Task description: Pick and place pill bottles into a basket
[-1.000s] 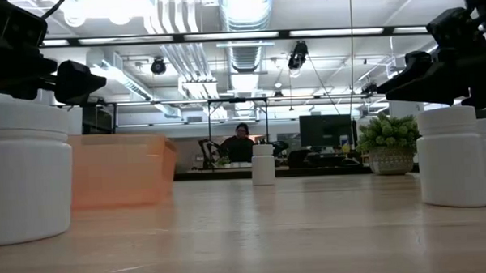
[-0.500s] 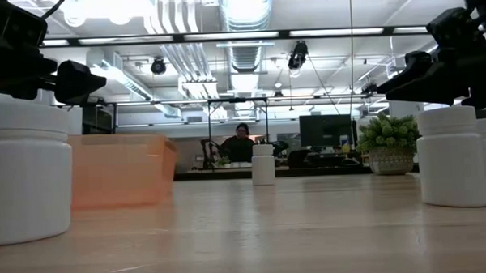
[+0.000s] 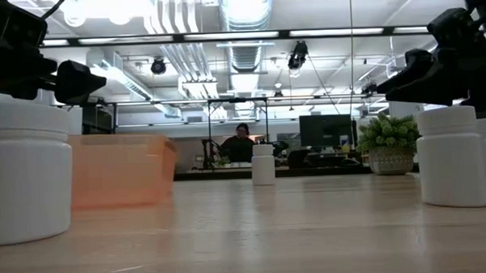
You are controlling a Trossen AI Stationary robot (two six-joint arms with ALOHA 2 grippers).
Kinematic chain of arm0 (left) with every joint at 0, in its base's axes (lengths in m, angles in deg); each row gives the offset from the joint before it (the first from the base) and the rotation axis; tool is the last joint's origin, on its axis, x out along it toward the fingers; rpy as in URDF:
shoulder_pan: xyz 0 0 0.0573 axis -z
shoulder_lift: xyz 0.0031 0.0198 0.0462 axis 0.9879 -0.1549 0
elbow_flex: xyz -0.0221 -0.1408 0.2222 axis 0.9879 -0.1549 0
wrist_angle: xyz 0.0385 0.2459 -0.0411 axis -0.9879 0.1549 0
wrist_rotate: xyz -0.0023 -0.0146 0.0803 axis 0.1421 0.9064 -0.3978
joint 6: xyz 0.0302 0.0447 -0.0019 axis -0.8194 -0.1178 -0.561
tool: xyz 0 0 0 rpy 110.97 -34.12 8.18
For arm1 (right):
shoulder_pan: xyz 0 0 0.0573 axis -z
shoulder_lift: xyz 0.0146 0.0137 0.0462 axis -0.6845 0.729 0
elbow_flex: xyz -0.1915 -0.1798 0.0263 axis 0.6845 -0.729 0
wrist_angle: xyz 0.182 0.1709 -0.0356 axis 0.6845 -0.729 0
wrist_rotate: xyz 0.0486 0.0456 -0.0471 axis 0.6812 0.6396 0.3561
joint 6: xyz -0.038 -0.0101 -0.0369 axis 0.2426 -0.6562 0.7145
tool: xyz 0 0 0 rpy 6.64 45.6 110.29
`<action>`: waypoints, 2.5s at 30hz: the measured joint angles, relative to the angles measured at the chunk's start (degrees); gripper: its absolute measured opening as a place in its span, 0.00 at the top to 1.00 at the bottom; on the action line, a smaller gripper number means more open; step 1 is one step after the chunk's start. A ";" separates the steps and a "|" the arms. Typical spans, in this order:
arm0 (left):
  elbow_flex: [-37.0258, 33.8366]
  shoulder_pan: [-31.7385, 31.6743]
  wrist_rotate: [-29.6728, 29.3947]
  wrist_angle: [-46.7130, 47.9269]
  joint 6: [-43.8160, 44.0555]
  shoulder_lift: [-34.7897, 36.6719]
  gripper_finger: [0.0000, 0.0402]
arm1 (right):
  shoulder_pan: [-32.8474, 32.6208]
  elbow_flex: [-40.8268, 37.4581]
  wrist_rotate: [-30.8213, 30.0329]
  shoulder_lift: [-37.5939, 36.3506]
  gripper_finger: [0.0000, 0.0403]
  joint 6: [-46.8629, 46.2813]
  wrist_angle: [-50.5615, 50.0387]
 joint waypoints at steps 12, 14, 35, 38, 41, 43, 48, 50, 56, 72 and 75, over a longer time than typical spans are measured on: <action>0.02 0.00 0.01 -0.02 0.01 0.00 0.14 | 0.01 -0.02 -2.69 0.01 0.48 28.90 -0.04; 0.02 0.00 0.01 -0.01 0.00 0.00 0.14 | 0.01 -0.02 -2.66 -0.01 0.48 27.17 -0.07; 0.02 0.00 0.01 0.00 0.00 0.02 0.14 | 0.01 0.00 -1.94 0.01 0.48 -33.25 11.64; 0.00 0.00 0.01 -0.02 0.00 0.00 0.14 | -0.01 0.00 -1.90 -0.01 0.48 -34.50 12.58; 0.00 0.00 0.01 -0.02 0.00 0.02 0.14 | -0.01 0.00 -1.90 0.01 0.48 -37.10 12.53; 0.01 0.00 0.01 0.00 0.02 0.02 0.14 | -0.01 0.00 -1.90 -0.01 0.48 -39.31 12.59; 0.00 0.00 0.01 -0.02 0.00 0.02 0.14 | -0.01 0.00 4.85 0.03 0.48 -39.58 18.14; 0.00 0.00 0.01 0.00 0.00 0.02 0.14 | -0.01 0.00 9.87 0.00 0.48 -37.48 23.12; 0.01 0.00 0.01 -0.01 0.01 0.02 0.14 | -0.03 0.00 17.01 -0.01 0.48 -31.18 34.37; 0.01 0.00 0.01 -0.02 0.01 0.02 0.14 | -0.03 29.87 20.53 3.96 0.48 -27.93 -9.19; 0.01 0.00 0.01 -0.02 0.00 0.02 0.14 | -0.03 37.12 20.71 7.01 0.48 -31.09 -19.84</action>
